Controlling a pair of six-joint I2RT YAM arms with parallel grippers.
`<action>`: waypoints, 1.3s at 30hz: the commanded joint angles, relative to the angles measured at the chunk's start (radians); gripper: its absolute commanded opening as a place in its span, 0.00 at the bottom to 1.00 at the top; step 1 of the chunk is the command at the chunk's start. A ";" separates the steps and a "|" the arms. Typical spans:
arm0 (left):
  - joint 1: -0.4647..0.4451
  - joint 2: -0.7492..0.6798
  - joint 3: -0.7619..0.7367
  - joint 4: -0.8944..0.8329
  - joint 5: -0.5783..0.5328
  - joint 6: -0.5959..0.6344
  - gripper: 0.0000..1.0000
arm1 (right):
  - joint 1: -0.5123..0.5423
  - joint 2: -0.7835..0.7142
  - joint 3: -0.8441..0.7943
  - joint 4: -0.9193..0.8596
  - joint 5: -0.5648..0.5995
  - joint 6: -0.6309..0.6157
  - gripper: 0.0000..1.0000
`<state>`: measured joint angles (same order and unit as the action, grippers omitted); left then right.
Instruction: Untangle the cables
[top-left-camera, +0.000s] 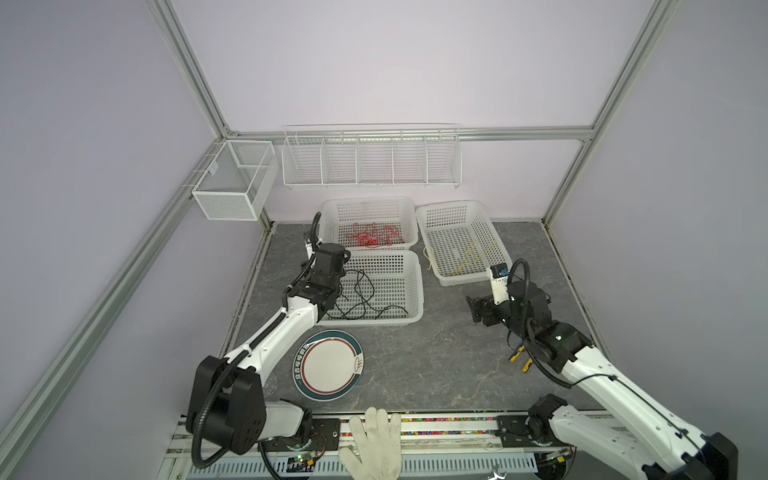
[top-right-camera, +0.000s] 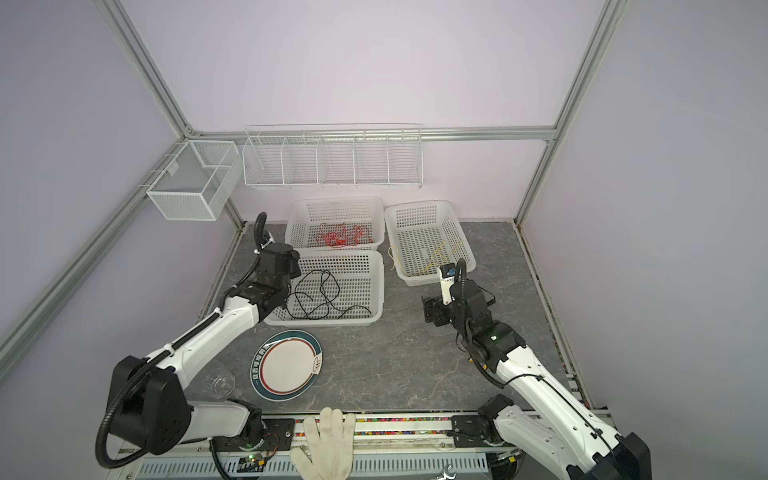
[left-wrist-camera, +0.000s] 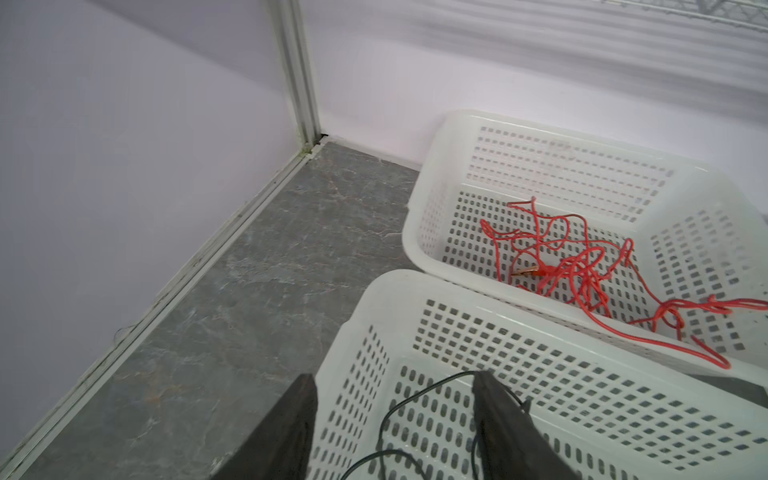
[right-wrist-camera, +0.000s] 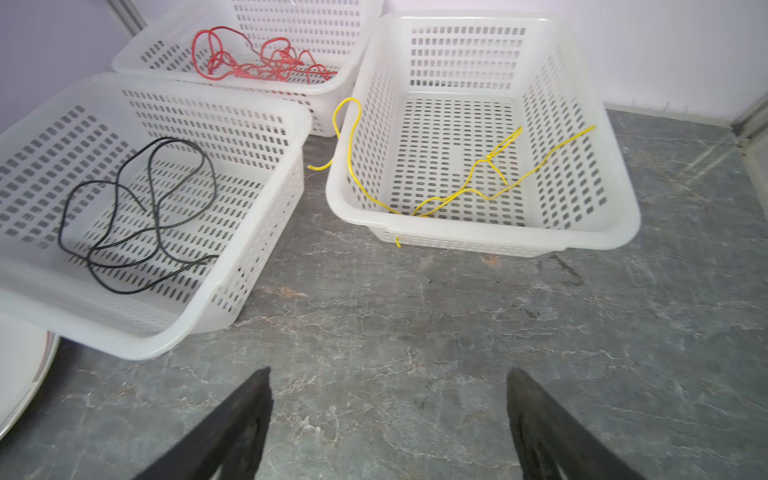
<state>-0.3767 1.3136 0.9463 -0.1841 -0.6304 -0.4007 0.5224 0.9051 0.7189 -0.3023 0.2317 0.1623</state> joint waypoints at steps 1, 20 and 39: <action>0.061 -0.056 -0.015 -0.121 -0.038 -0.113 0.65 | -0.017 -0.005 0.008 -0.025 0.062 0.019 0.89; 0.307 0.112 -0.043 -0.240 0.285 -0.258 0.99 | -0.039 0.006 0.018 -0.032 0.004 0.023 0.89; 0.266 0.113 -0.157 0.000 0.691 -0.262 0.99 | -0.046 0.040 0.020 -0.014 -0.004 0.021 0.89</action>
<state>-0.0864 1.4540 0.7998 -0.2527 -0.0040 -0.6365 0.4831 0.9367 0.7200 -0.3260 0.2382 0.1795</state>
